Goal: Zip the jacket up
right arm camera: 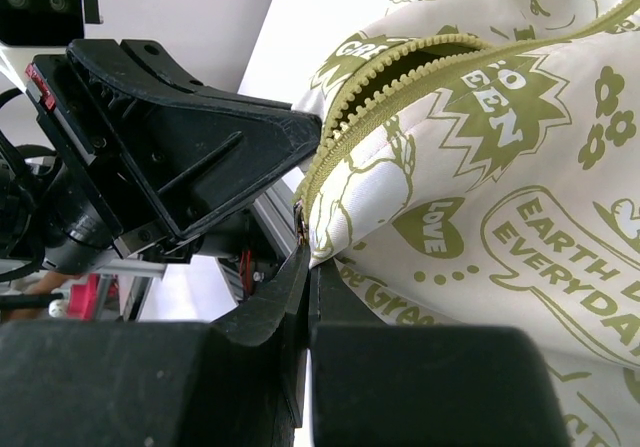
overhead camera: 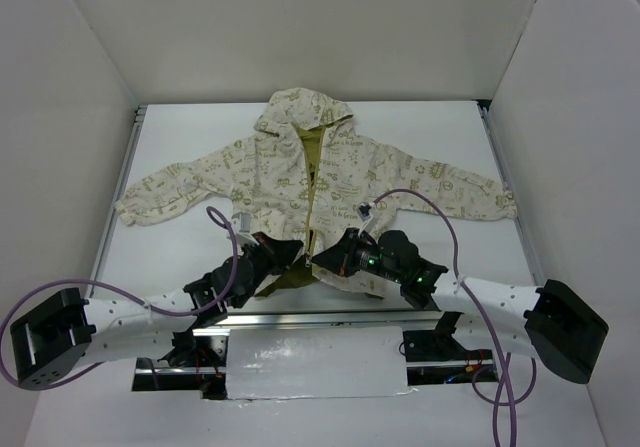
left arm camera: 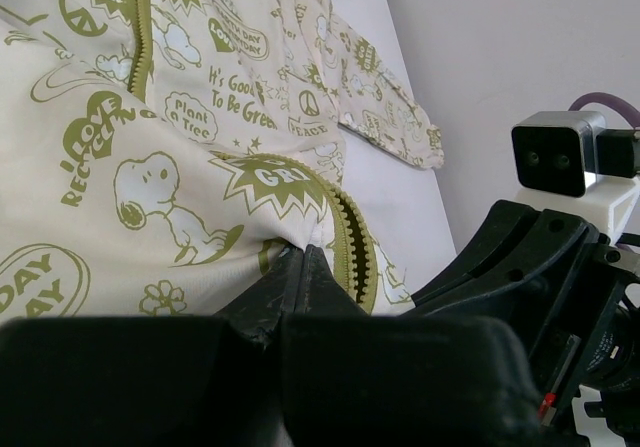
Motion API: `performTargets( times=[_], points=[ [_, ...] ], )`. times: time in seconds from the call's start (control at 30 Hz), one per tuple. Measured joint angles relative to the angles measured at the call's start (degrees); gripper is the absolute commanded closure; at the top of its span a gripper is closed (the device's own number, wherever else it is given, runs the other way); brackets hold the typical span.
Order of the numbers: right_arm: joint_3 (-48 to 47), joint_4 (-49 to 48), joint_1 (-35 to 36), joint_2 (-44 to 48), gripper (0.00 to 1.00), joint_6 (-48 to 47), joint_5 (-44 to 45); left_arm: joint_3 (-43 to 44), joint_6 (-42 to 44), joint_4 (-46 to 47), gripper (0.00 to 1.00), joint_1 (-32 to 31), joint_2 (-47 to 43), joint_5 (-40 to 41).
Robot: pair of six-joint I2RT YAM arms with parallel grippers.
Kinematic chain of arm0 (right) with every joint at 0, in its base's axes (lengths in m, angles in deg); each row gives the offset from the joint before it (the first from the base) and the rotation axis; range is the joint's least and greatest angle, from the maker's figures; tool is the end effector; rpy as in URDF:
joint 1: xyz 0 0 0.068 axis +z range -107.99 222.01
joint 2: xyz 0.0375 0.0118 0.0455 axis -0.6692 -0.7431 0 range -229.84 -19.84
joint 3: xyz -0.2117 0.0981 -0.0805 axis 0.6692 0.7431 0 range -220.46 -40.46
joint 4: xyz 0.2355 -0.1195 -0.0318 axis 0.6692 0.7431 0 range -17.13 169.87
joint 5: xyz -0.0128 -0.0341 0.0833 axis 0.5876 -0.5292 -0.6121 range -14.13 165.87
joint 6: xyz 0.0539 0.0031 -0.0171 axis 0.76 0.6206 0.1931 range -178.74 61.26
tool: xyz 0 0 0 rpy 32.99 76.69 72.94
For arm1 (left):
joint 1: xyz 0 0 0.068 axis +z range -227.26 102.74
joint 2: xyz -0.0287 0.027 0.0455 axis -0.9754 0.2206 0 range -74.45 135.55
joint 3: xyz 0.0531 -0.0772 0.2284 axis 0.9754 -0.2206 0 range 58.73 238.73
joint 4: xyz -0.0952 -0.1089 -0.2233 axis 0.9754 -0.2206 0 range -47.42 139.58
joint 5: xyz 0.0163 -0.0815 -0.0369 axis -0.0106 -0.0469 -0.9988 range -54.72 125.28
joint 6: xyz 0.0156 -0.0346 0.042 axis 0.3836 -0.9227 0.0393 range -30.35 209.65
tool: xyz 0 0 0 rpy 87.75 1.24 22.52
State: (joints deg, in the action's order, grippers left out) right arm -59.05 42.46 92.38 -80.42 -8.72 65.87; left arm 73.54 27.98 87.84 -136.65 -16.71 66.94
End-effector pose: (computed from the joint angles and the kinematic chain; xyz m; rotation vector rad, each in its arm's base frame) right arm 0.1479 0.1892 0.1747 -0.1488 1.9976 1.3644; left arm 0.1323 -0.1827 0.1790 -0.4819 1.7050 -1.1366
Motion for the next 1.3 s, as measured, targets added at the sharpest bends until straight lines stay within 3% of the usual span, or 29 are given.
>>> performTargets(
  times=[0.53,0.7,0.9,1.07,1.3],
  points=[
    [-0.2,0.6,0.0,1.0,1.00,1.7,4.8,0.0,0.0,0.2,1.00,0.0,0.0,0.0],
    [-0.3,5.5,0.0,2.7,1.00,4.1,9.8,0.6,0.0,-2.4,1.00,0.0,0.0,0.0],
    [-0.5,16.7,-0.2,6.6,1.00,6.6,18.5,9.2,1.5,-14.6,1.00,-0.1,2.8,-3.6],
    [-0.9,19.3,-2.4,8.3,1.00,4.5,18.0,11.8,-1.0,-26.4,1.00,-1.8,4.0,-8.3],
    [-8.4,20.1,-3.9,-11.3,1.00,1.9,8.0,9.0,-8.6,-41.6,1.00,-4.2,4.9,-13.1]
  ],
)
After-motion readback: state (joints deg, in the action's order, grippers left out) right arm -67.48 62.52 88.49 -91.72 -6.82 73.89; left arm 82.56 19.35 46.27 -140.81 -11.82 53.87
